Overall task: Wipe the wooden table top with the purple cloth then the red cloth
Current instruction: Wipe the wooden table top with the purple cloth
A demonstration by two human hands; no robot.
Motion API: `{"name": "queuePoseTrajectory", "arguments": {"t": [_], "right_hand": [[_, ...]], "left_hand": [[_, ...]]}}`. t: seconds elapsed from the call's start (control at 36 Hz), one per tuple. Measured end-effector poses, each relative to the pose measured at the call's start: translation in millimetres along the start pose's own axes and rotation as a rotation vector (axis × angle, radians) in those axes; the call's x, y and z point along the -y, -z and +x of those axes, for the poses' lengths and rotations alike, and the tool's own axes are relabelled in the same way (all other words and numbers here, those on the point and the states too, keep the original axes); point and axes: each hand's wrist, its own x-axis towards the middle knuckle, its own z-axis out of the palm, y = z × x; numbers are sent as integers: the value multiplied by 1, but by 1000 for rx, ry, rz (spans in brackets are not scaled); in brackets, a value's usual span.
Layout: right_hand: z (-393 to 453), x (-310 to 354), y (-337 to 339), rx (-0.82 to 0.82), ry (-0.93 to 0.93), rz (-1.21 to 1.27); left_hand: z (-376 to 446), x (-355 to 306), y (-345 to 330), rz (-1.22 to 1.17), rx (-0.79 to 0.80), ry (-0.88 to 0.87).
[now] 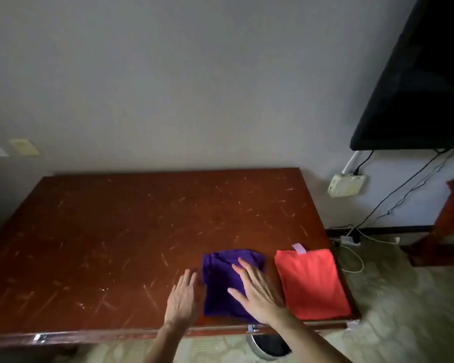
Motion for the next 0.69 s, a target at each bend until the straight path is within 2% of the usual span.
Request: {"name": "queuePoseTrajectory", "arguments": {"t": [0.11, 0.22, 0.33, 0.47, 0.69], "right_hand": [[19, 6, -26, 3, -13, -1], [29, -3, -52, 35, 107, -106], [30, -12, -59, -26, 142, -102], [42, -20, -58, -21, 192, -108], [97, -50, -41, 37, 301, -134]], "left_hand": [[15, 1, -6, 74, 13, -38], [23, 11, -13, 89, -15, -33], [33, 19, -25, 113, -38, -47], [47, 7, -34, 81, -121, -71], [88, -20, -46, -1, -223, 90]]}}
